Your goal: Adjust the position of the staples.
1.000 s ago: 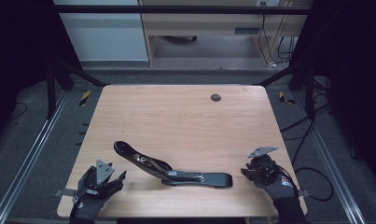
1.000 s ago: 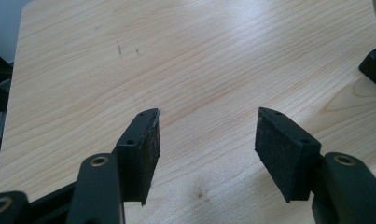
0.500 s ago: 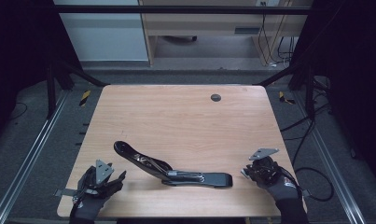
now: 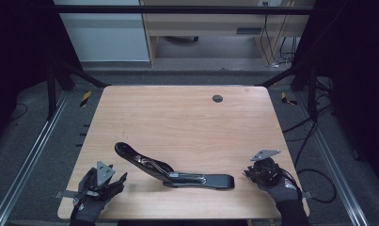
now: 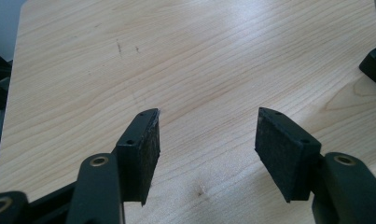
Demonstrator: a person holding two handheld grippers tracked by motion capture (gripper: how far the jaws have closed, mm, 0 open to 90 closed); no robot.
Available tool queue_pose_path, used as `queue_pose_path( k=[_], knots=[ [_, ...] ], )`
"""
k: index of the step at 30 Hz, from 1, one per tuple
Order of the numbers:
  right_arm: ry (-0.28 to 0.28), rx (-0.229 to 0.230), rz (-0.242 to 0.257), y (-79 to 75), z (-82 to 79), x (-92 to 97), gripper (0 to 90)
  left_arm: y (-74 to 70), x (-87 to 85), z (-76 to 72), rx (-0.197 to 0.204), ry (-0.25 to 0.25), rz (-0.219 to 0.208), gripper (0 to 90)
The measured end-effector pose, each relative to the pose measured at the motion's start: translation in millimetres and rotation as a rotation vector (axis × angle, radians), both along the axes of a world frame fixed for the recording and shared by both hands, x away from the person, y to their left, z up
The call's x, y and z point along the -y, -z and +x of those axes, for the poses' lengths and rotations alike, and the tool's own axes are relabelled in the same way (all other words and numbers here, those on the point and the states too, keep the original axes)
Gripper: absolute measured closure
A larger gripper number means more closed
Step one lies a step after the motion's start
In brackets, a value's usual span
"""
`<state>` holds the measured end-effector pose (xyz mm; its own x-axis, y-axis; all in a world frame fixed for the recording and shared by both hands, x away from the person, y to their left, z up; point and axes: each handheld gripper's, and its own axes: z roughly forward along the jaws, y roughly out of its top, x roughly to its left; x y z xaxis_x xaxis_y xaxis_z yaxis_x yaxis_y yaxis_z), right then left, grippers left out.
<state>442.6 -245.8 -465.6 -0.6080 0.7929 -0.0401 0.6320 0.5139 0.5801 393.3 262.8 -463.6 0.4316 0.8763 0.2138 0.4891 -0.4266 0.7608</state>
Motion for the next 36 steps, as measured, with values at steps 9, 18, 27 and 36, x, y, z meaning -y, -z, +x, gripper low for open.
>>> queue_pose_path(
  k=[9, 18, 27, 36],
  knots=[
    [0.006, -0.018, 0.025, 4.4, 3.1, 0.8, 75.1, 0.0, -0.2, 0.1, -0.003, 0.001, 0.001, 39.9],
    [0.018, -0.055, 0.028, 6.9, 5.2, 1.0, 76.3, 0.4, 0.1, 0.3, -0.006, 0.001, 0.001, 39.9],
    [0.017, -0.070, 0.023, 10.0, 6.7, 0.1, 74.9, 0.7, 0.1, 0.7, -0.008, 0.002, 0.001, 39.9],
    [0.032, -0.092, 0.018, 12.8, 7.5, -1.9, 76.7, 0.9, 0.1, 0.8, -0.010, 0.002, 0.002, 40.0]
  ],
)
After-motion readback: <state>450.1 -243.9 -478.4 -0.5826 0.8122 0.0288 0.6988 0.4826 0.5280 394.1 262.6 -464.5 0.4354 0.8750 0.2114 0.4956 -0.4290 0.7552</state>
